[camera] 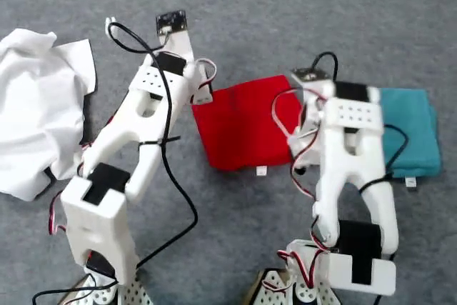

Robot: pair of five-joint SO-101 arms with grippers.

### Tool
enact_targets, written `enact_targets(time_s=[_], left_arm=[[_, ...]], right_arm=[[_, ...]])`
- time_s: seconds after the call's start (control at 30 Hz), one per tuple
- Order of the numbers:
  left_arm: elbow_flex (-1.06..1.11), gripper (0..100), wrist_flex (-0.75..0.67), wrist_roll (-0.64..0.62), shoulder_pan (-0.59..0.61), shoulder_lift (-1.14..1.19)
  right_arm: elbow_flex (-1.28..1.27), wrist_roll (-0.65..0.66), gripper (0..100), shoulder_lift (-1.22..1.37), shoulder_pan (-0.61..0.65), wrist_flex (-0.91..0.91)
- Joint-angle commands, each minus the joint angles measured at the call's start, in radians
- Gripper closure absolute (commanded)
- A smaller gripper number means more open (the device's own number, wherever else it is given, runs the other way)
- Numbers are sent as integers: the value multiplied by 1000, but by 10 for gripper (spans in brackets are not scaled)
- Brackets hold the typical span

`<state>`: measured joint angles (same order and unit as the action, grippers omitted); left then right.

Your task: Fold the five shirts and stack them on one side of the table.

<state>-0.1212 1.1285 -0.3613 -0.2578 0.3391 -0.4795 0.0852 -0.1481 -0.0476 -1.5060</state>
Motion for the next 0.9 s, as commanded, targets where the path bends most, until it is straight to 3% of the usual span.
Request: enact_targets(time_s=[0.0,0.17,0.33,0.47,0.67,0.87], left_arm=[[-8,904,78,-6,71,7],[144,972,121,170,167,-67],[465,970,-66,290,213,-248],[678,965,-233,334,264,-392],[792,965,-465,339,345,-449],[798,965,-479,336,344,-449]], right_arm=[[-24,-203,740,-45,61,123],[-22,-431,605,-44,157,226],[-22,-594,566,-36,208,399],[-15,-672,566,70,219,508],[88,-721,566,343,217,568],[243,-720,627,513,216,506]])
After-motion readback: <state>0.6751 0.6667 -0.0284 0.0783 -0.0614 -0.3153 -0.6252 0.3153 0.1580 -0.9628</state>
